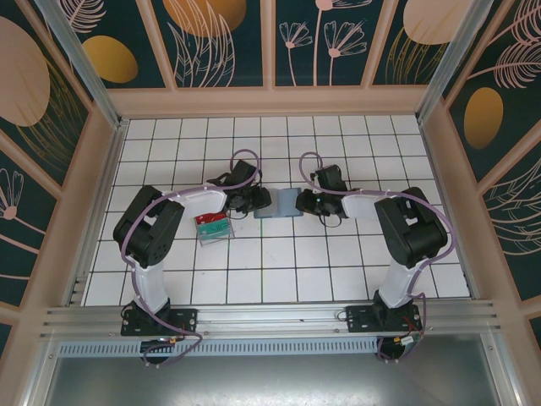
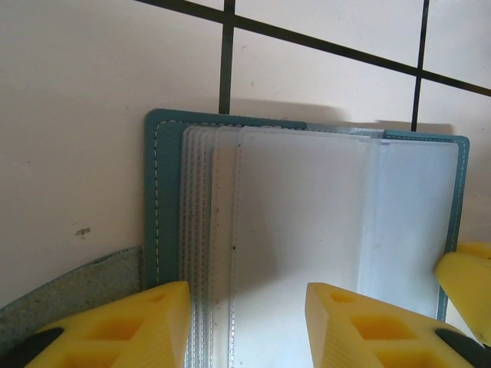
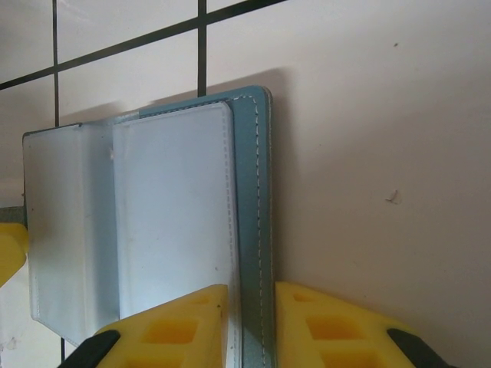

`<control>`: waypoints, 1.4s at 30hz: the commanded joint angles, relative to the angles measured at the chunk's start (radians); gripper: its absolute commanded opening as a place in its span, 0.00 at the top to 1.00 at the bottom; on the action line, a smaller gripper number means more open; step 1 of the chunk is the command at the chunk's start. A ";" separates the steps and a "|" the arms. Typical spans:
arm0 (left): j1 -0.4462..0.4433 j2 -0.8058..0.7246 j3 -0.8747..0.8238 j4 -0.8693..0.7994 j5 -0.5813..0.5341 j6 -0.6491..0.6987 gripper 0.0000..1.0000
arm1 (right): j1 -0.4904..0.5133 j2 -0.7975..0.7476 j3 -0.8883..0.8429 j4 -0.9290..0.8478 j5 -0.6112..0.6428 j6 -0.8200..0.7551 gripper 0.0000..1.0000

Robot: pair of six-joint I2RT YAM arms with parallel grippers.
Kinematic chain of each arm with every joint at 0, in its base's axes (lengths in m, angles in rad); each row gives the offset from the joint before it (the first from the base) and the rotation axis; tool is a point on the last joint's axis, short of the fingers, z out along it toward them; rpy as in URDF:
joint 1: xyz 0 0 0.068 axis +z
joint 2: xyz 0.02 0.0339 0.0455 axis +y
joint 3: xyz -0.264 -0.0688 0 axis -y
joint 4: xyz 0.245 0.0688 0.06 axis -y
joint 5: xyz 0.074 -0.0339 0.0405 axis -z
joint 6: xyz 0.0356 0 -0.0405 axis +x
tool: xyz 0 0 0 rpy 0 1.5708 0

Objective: Take the credit cards out of the card holder

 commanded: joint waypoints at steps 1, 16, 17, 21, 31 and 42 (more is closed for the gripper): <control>-0.012 -0.007 0.023 -0.014 -0.008 0.001 0.55 | 0.019 0.024 -0.015 -0.003 -0.012 0.012 0.79; -0.022 -0.008 0.026 0.006 0.026 0.015 0.53 | 0.026 0.032 -0.014 -0.003 -0.015 0.012 0.85; -0.023 -0.010 0.026 0.006 0.027 0.017 0.51 | 0.025 0.032 -0.014 -0.003 -0.016 0.012 0.85; -0.025 -0.018 0.022 0.028 0.050 0.026 0.43 | 0.027 0.034 -0.014 0.000 -0.016 0.014 0.86; -0.026 -0.047 -0.009 0.095 0.105 0.036 0.14 | 0.027 0.035 -0.021 0.001 -0.019 0.017 0.86; -0.025 -0.072 -0.013 0.105 0.120 0.038 0.01 | 0.027 0.032 -0.019 -0.009 -0.010 0.014 0.84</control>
